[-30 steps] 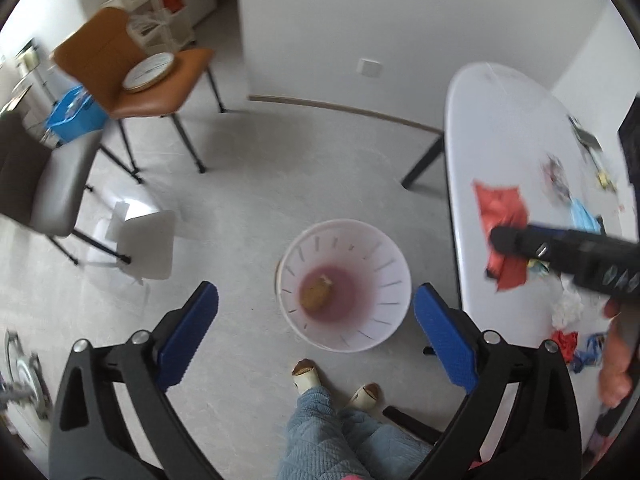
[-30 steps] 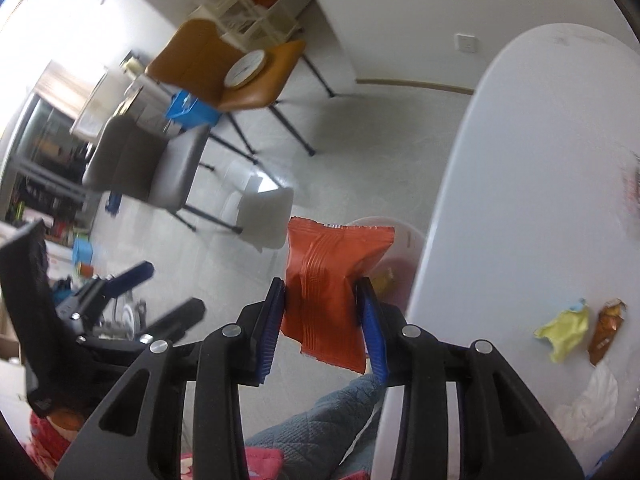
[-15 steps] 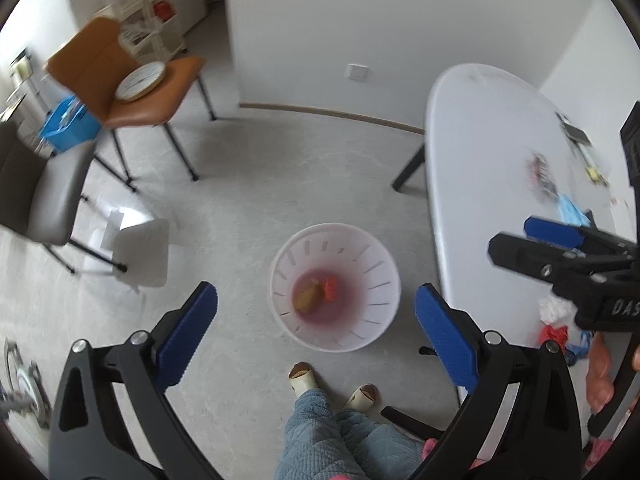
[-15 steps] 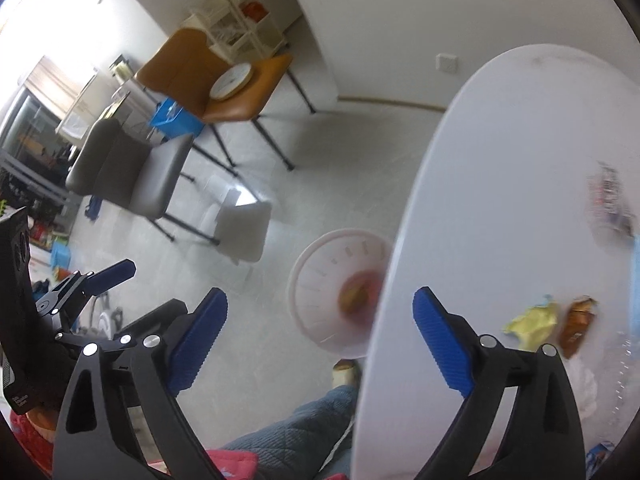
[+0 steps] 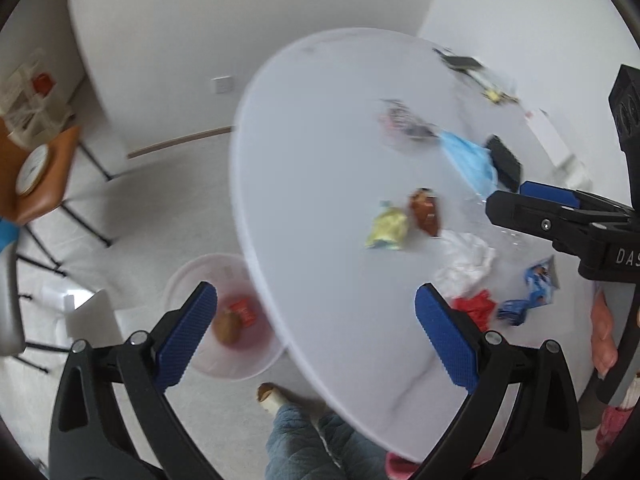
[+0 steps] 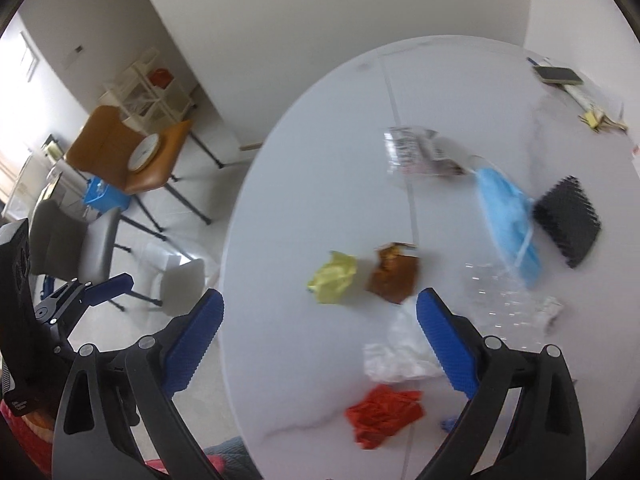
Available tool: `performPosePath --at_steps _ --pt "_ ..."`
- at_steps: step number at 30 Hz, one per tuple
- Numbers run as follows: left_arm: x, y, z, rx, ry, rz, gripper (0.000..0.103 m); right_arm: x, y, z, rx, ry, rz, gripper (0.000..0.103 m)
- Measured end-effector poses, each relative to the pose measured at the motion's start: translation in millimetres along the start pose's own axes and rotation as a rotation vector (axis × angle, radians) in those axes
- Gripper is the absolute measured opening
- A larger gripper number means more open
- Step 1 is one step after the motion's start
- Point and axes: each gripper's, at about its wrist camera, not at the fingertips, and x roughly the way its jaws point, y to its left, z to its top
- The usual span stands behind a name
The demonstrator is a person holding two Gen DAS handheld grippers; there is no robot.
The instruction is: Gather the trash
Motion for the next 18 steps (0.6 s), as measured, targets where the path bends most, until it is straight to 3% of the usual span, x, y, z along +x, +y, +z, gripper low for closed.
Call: performPosePath --at_steps 6,12,18 --pt "38.7 -43.2 16.5 0.064 0.018 -0.036 0.095 -3.2 -37.6 2.9 0.02 -0.012 -0.017 0.096" --pt "85.2 -60.0 34.7 0.054 0.026 -0.04 0.094 6.8 -54.9 9.7 0.002 -0.005 -0.019 0.096" --pt "124.9 -69.0 45.4 0.088 0.072 -0.022 0.074 23.0 -70.8 11.4 0.007 0.024 -0.01 0.097"
